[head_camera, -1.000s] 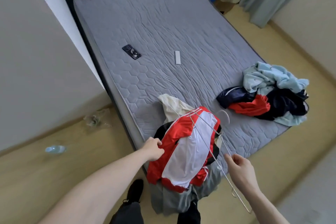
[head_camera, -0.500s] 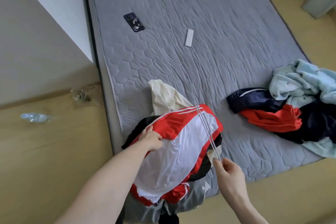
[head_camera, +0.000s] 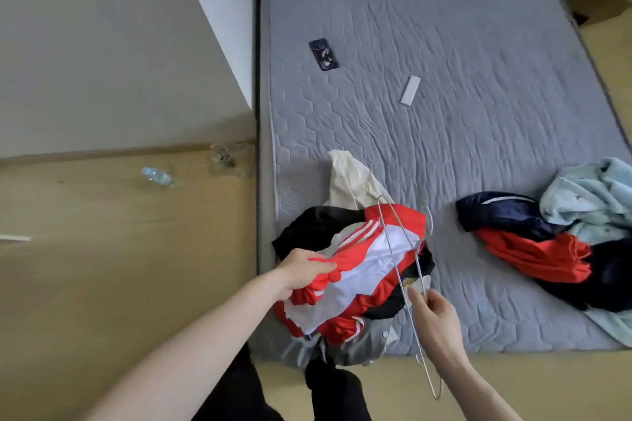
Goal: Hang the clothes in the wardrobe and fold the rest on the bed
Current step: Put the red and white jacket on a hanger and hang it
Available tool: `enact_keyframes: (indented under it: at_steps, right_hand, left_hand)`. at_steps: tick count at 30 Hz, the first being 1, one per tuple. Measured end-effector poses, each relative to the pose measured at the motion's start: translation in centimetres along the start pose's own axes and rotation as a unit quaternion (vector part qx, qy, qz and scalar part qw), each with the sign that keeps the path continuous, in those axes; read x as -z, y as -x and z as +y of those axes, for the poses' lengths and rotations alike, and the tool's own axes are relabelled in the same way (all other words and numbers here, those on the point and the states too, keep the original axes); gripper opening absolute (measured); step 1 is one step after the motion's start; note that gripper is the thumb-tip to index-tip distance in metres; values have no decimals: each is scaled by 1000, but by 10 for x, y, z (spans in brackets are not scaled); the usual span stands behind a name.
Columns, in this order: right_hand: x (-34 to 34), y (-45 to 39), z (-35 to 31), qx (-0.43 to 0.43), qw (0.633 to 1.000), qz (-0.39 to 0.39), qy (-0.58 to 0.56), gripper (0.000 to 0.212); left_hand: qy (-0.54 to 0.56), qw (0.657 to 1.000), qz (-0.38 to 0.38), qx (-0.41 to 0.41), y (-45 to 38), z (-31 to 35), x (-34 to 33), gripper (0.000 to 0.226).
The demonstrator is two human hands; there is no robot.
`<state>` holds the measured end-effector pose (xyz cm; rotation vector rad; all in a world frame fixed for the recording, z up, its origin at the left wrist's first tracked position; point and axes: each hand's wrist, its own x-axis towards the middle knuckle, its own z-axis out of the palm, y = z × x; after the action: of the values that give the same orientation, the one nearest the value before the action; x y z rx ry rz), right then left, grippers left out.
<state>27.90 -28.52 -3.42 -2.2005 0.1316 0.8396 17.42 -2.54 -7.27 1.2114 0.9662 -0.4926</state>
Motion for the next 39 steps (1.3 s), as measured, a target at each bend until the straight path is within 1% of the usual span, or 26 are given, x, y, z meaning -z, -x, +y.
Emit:
enact_keyframes:
  at_steps: [1, 2, 3, 5, 7, 9, 10, 14, 15, 17, 18, 20, 21, 23, 24, 26, 27, 28, 29, 31, 33, 34, 35, 36, 37, 39]
  right_hand:
    - [1, 11, -8, 6, 1000, -9, -2, 46]
    - [0, 21, -16, 13, 1000, -16, -4, 46]
    - [-2, 31, -24, 18, 1000, -20, -4, 48]
    - [-10, 50, -38, 32, 999, -13, 4, 49]
    - [-21, 67, -51, 45, 999, -1, 8, 41]
    - [-34, 84, -63, 50, 998, -3, 30, 22]
    - [-42, 92, -68, 54, 998, -3, 44, 20]
    - [-70, 117, -88, 123, 985, 39, 118, 44]
    - [-76, 122, -93, 132, 981, 32, 140, 52]
    - [-93, 131, -105, 118, 979, -30, 160, 63]
    - [-103, 136, -110, 99, 981, -77, 149, 66]
    - [-132, 156, -116, 49, 979, -178, 90, 65]
    - [-148, 170, -115, 32, 972, -222, 71, 65]
    - [-180, 199, -109, 11, 953, -293, 72, 71]
    - [-196, 214, -106, -4, 945, -321, 68, 70]
    - [-224, 243, -105, -18, 928, -370, 43, 58]
    - [-237, 257, -108, -7, 922, -387, 35, 48]
    - [-248, 272, -114, 12, 920, -391, 41, 32]
    - [-258, 283, -118, 40, 922, -382, 38, 22]
    - [-273, 298, -125, 85, 928, -360, 32, 40]
    - [-281, 309, -136, 110, 927, -359, 9, 44]
    - [-282, 314, -143, 115, 924, -363, -17, 41]
    - [-281, 317, -151, 115, 923, -363, -53, 37]
    - [-277, 321, -161, 112, 923, -358, -90, 34]
    - [-272, 325, -173, 110, 921, -348, -132, 33]
    - [-259, 331, -198, 128, 923, -317, -180, 34]
  left_hand:
    - [18, 999, -27, -7, 24, 0, 5, 15]
    - [16, 999, -38, -19, 49, 2, 10, 13]
    - [9, 999, -37, -36, 73, 4, 15, 12]
    - [-41, 996, -3, -79, 117, 5, 27, 15]
    - [-73, 990, 5, -123, 158, 4, 44, 14]
    - [-66, 985, -6, -162, 197, 3, 65, 8]
    - [-61, 981, -7, -182, 217, 2, 78, 8]
    - [-30, 965, -4, -262, 299, -1, 125, 11]
    - [-35, 958, 3, -284, 319, -1, 136, 10]
    - [-56, 941, 28, -333, 356, -2, 154, 9]
    - [-57, 934, 36, -351, 372, -4, 163, 9]
    - [-52, 921, 52, -382, 399, -7, 178, 11]
    - [-54, 914, 65, -396, 410, -10, 185, 12]
    - [-48, 901, 80, -424, 428, -14, 197, 9]
    - [-39, 895, 84, -436, 435, -16, 202, 7]
    - [-32, 883, 106, -456, 450, -17, 212, 8]
    - [-29, 877, 120, -464, 456, -17, 217, 9]
    - [-19, 873, 129, -470, 462, -17, 222, 10]
    - [-3, 869, 138, -475, 468, -17, 227, 11]
    - [63, 860, 157, -482, 479, -14, 235, 11]
    - [153, 844, 173, -484, 490, -10, 245, 11]
    - [178, 833, 188, -490, 496, -8, 252, 12]
    - [174, 822, 214, -498, 501, -7, 261, 13]
    - [138, 812, 258, -505, 507, -7, 273, 14]
    - [70, 798, 320, -506, 511, -9, 286, 12]
    - [-86, 756, 441, -476, 514, -20, 311, 6]
